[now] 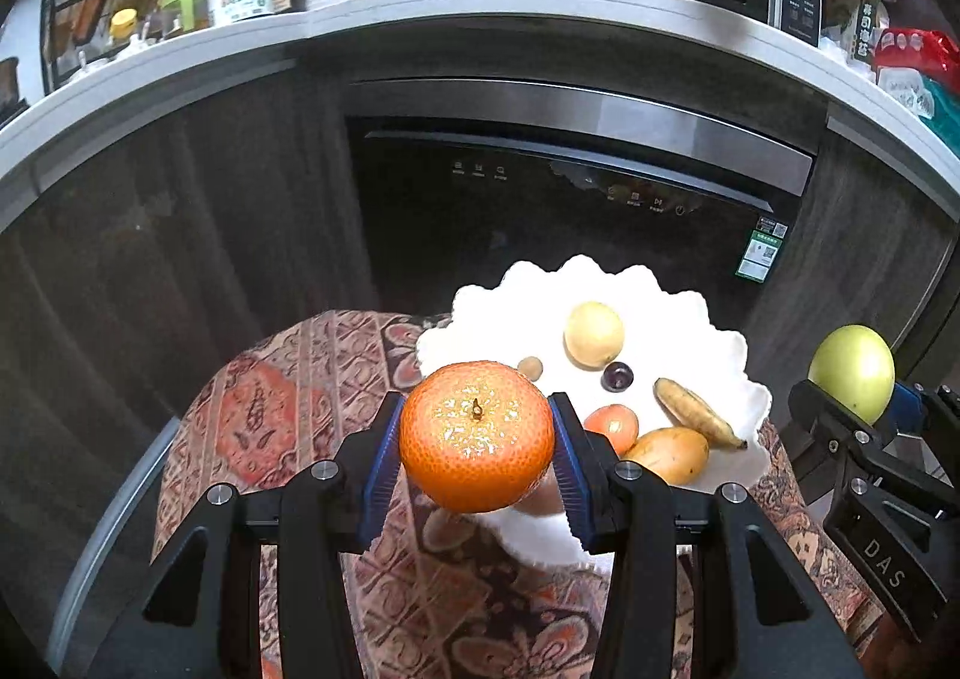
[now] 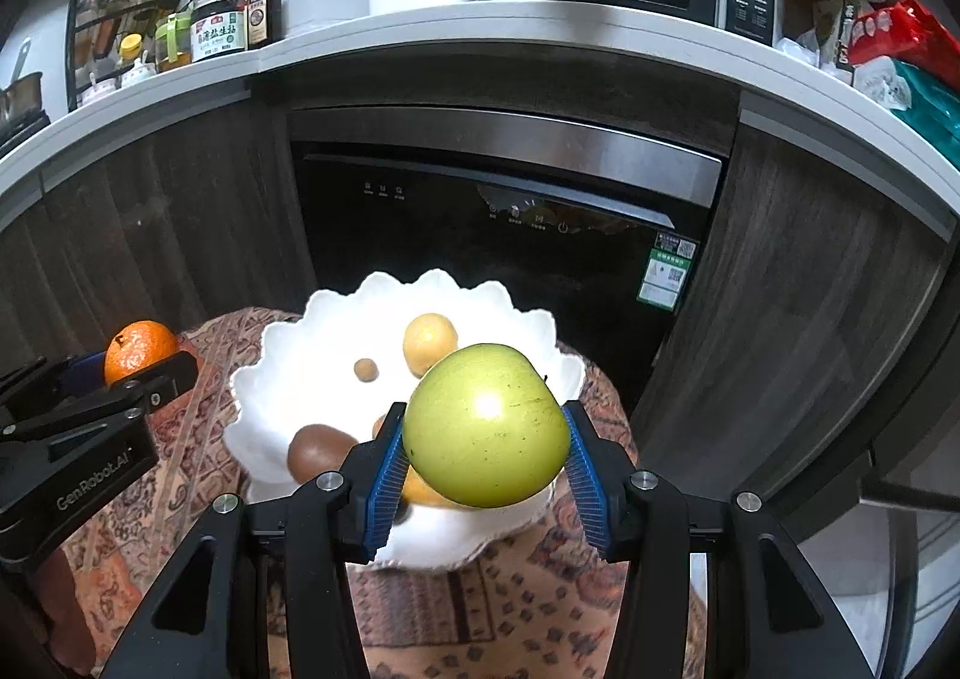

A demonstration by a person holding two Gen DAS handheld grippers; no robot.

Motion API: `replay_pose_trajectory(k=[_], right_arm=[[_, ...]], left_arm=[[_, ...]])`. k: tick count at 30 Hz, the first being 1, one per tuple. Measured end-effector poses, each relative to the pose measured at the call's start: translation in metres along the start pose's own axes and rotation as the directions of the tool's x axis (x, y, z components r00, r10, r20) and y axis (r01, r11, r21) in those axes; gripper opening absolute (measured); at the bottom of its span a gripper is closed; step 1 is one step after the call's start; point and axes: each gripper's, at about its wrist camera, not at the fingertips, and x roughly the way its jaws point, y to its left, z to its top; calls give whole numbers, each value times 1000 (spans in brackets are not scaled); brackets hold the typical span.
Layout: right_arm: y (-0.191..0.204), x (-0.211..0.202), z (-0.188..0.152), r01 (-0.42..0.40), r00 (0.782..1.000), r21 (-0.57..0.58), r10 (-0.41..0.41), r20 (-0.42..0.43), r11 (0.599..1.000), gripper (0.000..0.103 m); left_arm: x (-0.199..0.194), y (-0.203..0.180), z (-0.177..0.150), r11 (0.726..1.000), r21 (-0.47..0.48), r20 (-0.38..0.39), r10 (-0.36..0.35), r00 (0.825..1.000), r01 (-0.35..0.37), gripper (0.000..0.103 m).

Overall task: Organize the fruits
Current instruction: 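Carry the tangerine with left gripper while right gripper carries the apple over the bowl, then open both grippers releasing the tangerine and apple into the bowl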

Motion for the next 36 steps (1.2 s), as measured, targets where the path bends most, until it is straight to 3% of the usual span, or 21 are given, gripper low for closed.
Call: replay_pose_trajectory(k=[15,27,31,34,36], right_arm=[[4,59,13,-26,998,-32,23,-63,999,50],[7,94,5,-30,991,-41,24,-130,999,50],[7,96,4,-25,990,-51,18,-143,998,50],[5,96,5,-12,989,-52,5,-145,999,51],[5,92,6,7,992,-57,-14,-126,998,59]], left_arm=[[68,-4,13,1000,-5,-73,-6,997,6,46],[98,-2,4,1000,6,-128,10,992,-9,47],[95,-1,4,999,15,-110,31,993,-29,71],[93,1,4,999,25,-110,45,993,-43,71],[90,1,4,998,28,-115,51,992,-48,74]])
